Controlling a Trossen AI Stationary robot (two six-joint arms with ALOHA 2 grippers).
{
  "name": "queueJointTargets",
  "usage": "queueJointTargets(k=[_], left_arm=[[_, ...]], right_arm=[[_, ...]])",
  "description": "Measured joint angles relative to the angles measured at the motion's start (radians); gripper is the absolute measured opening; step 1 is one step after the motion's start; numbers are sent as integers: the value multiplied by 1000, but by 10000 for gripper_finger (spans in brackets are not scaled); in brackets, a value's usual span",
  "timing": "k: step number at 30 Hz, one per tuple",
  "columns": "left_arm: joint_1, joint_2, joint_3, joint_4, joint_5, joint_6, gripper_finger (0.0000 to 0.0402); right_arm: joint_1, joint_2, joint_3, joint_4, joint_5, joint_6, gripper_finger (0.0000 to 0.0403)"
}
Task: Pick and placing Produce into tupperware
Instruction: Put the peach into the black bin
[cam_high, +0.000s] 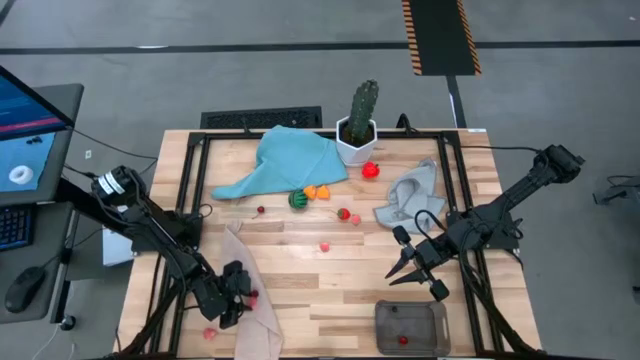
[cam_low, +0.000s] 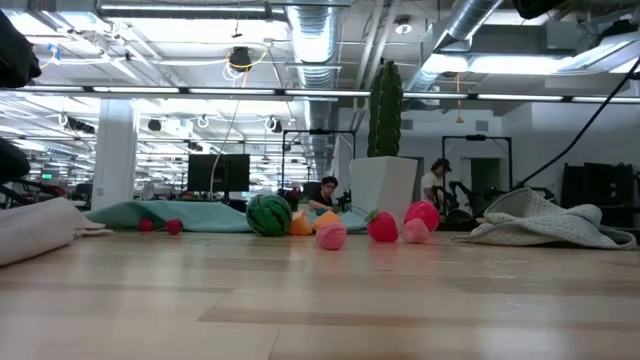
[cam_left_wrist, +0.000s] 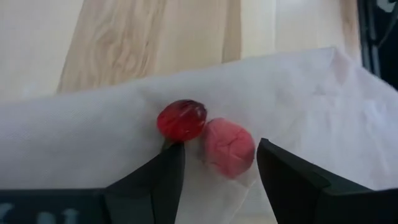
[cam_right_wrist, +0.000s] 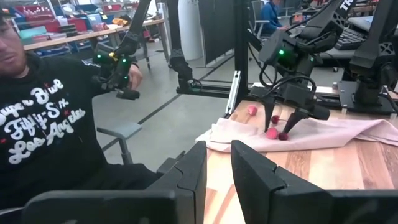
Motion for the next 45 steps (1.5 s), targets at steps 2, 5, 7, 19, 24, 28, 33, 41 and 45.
queueJointTargets(k=[2, 5, 7, 19, 24, 28, 33, 41, 45], left_arm=[[1, 0, 0, -13, 3, 0, 174], [8, 0, 0, -16, 4, -1, 150], [13, 0, 0, -12, 5, -1, 133], [15, 0, 0, 95, -2, 89, 74], [42, 0, 0, 174, -5, 154, 80], [80, 0, 0, 239, -6, 223, 84], [143, 0, 0, 338, 6, 326, 84], [282, 0, 0, 487, 69, 422, 84], [338, 0, 2, 575, 117, 494, 84]], right_arm=[[0, 0, 0, 0, 0, 0, 98], [0, 0, 0, 0, 0, 0, 98], [0, 0, 0, 0, 0, 0, 98], [0, 0, 0, 0, 0, 0, 98], [0, 0, 0, 0, 0, 0, 98], [0, 0, 0, 0, 0, 0, 98], [0, 0, 0, -1, 0, 0, 98], [0, 0, 0, -2, 0, -10, 98], [-2, 0, 0, 7, 0, -12, 98]])
